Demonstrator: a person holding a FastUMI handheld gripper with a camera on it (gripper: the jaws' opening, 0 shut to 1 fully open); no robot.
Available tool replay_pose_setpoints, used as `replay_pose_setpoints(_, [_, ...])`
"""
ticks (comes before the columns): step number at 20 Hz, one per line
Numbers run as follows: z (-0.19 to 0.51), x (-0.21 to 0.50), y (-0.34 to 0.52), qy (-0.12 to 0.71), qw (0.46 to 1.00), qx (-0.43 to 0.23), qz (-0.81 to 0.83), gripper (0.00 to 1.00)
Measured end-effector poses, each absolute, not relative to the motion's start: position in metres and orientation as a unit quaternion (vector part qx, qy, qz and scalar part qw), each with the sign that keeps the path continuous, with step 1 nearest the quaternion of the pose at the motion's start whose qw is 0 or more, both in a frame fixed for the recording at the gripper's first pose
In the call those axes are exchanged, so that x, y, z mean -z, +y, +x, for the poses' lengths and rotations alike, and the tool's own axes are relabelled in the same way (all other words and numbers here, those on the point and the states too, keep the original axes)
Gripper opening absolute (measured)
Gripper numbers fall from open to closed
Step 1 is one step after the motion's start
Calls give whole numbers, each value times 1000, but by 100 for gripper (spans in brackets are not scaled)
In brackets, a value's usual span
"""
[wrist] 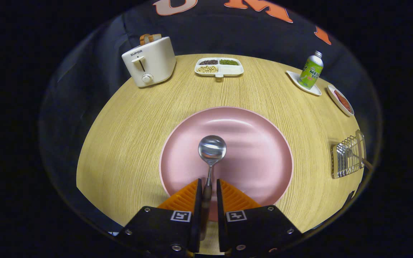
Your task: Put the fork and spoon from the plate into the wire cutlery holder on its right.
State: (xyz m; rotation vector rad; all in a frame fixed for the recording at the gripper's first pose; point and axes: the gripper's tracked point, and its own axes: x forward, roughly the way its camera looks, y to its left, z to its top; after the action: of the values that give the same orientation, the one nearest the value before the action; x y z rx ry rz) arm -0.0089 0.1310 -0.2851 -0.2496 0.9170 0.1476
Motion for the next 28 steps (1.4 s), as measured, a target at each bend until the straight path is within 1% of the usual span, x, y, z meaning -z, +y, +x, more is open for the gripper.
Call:
replay_pose_setpoints(1, [-7, 285, 129, 446, 886, -64, -112, 9])
replay_pose_setpoints(3, [-11, 281, 132, 455, 882, -70, -96, 4])
replay_pose_setpoints(9, [-20, 233, 100, 428, 892, -81, -117, 3])
replay_pose_setpoints(18, [-28, 143, -23, 400, 906, -29, -135, 3])
replay_pose_setpoints(22, [-31, 122, -74, 414, 899, -7, -140, 3])
replay_pose_setpoints(28, [-40, 112, -130, 469, 873, 3, -134, 3])
